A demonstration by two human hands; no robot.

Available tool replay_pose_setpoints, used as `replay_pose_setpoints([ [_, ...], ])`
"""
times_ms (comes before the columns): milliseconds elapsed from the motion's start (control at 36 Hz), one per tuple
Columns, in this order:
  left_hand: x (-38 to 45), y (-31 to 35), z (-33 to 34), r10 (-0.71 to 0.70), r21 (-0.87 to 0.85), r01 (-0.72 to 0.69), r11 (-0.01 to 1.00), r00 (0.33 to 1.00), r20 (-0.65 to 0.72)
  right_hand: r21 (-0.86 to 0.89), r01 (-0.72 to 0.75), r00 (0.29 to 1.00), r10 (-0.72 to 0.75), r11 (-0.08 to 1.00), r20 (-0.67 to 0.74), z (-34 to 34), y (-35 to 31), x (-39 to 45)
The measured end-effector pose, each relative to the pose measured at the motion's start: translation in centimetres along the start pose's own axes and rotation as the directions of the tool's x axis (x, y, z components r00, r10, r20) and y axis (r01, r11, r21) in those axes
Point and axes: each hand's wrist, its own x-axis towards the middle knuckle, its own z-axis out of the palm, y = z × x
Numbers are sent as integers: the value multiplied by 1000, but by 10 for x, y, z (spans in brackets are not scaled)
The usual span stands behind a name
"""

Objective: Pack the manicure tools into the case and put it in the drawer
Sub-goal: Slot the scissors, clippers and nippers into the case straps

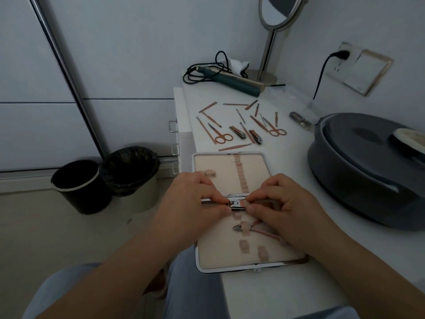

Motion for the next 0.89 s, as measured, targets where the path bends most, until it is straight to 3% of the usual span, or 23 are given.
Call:
replay_pose_setpoints([
  [167, -6, 1, -6, 51, 46, -50, 998, 999, -17, -26, 2, 999, -1, 1000, 36, -9, -2, 5],
  [361, -22, -12, -9, 109, -106, -118, 987, 990, -92, -124, -72, 975, 43, 990, -216, -11, -1, 66],
  [444, -20, -14, -7, 115, -81, -122, 989, 989, -88, -224, -138, 949, 65, 965, -307, -7, 3, 113],
  [694, -13, -13, -9, 128, -15, -129, 991, 989, -74, -366, -455, 885, 364, 812, -292, -21, 22, 189],
  [889, -14, -19, -6, 109, -79, -115, 990, 991, -77, -531, -518, 855, 390, 671, -342, -23, 33, 194],
])
